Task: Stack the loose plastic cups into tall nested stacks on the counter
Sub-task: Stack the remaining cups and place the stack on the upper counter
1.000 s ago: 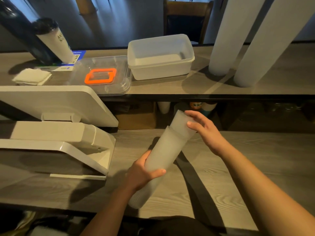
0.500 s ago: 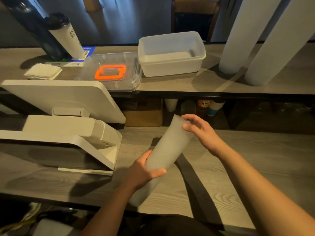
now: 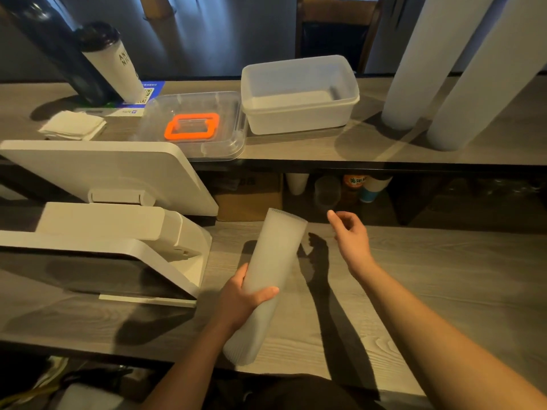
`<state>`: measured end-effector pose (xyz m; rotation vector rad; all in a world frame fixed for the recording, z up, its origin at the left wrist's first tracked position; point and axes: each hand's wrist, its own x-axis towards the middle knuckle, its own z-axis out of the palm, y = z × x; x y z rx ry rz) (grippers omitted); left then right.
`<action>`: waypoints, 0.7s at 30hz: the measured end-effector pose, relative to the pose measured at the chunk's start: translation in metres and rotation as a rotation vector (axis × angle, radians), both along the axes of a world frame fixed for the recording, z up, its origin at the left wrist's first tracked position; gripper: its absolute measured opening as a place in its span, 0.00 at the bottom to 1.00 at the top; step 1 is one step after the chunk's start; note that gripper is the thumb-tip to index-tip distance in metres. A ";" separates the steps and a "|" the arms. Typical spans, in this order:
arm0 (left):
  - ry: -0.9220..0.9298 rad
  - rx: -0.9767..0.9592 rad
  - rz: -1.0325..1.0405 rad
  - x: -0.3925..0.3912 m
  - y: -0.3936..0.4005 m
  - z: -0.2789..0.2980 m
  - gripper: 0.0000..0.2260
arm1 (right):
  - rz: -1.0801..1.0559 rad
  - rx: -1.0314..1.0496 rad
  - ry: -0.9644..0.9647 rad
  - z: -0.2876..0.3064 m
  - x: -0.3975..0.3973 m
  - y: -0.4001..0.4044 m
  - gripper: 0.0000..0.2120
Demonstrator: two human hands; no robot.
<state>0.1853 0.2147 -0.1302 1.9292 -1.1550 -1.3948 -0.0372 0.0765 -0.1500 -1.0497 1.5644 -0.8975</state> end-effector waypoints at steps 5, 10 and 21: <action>-0.015 0.020 0.065 0.001 -0.002 -0.005 0.44 | 0.006 0.000 0.275 -0.031 -0.003 -0.030 0.37; -0.047 0.022 0.084 0.000 -0.016 -0.009 0.43 | -0.131 0.152 0.300 -0.047 0.008 -0.074 0.30; -0.026 0.021 0.137 0.006 -0.036 -0.022 0.32 | -0.193 0.513 0.111 -0.065 0.032 -0.121 0.28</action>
